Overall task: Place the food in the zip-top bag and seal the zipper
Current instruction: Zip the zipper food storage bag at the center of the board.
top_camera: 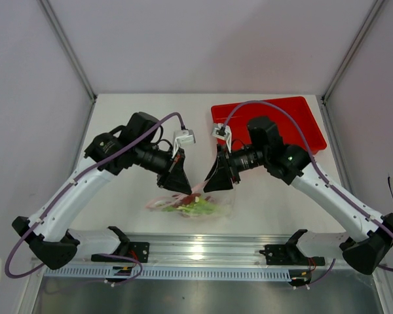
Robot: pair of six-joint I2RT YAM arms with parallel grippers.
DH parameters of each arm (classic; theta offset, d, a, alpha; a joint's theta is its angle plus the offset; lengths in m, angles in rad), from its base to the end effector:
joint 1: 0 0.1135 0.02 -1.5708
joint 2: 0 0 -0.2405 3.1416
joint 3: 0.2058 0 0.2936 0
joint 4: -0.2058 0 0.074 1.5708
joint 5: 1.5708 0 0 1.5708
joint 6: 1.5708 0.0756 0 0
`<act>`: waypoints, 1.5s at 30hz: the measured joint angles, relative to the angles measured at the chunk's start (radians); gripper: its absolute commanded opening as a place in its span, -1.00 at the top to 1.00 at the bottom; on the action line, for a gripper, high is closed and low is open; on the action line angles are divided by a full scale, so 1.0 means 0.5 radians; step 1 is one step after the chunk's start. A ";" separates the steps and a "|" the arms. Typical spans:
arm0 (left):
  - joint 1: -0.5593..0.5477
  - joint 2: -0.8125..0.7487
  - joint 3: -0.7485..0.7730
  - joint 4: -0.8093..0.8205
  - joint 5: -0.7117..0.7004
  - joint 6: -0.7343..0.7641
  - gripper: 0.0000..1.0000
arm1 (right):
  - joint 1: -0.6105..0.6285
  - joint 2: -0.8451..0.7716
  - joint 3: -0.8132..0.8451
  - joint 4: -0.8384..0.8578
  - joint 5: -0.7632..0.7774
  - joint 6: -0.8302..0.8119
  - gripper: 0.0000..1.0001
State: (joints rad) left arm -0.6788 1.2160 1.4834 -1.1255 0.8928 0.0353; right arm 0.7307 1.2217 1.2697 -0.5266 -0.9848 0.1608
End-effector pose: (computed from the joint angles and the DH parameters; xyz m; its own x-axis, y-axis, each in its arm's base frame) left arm 0.1788 -0.2199 0.3810 -0.5606 0.4807 -0.6743 0.8105 0.1516 -0.5658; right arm 0.1998 0.2636 0.3599 -0.4858 -0.3165 -0.8148 -0.8531 -0.0314 0.5209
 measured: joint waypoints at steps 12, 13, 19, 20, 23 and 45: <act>0.000 0.015 0.000 -0.036 0.002 0.000 0.99 | 0.052 0.074 0.048 -0.133 0.090 -0.103 1.00; 0.000 0.017 0.000 -0.035 -0.003 -0.001 0.99 | 0.066 0.074 0.054 -0.136 0.150 -0.101 1.00; 0.001 0.020 0.012 0.021 -0.163 -0.017 0.99 | 0.076 0.008 0.044 -0.096 0.493 0.056 1.00; 0.001 0.020 0.018 0.039 -0.192 -0.018 0.99 | 0.071 -0.011 0.043 -0.089 0.543 0.088 1.00; 0.001 0.019 0.040 0.115 -0.291 -0.023 0.99 | 0.030 -0.085 0.033 -0.086 0.678 0.166 1.00; -0.004 -0.194 0.060 0.016 -1.126 -0.177 0.88 | -0.235 -0.348 -0.266 0.050 0.945 0.375 1.00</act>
State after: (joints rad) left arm -0.6807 1.1191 1.5131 -1.1175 0.3298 -0.0532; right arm 0.6132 1.0477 1.1366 -0.5018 -0.5121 0.3481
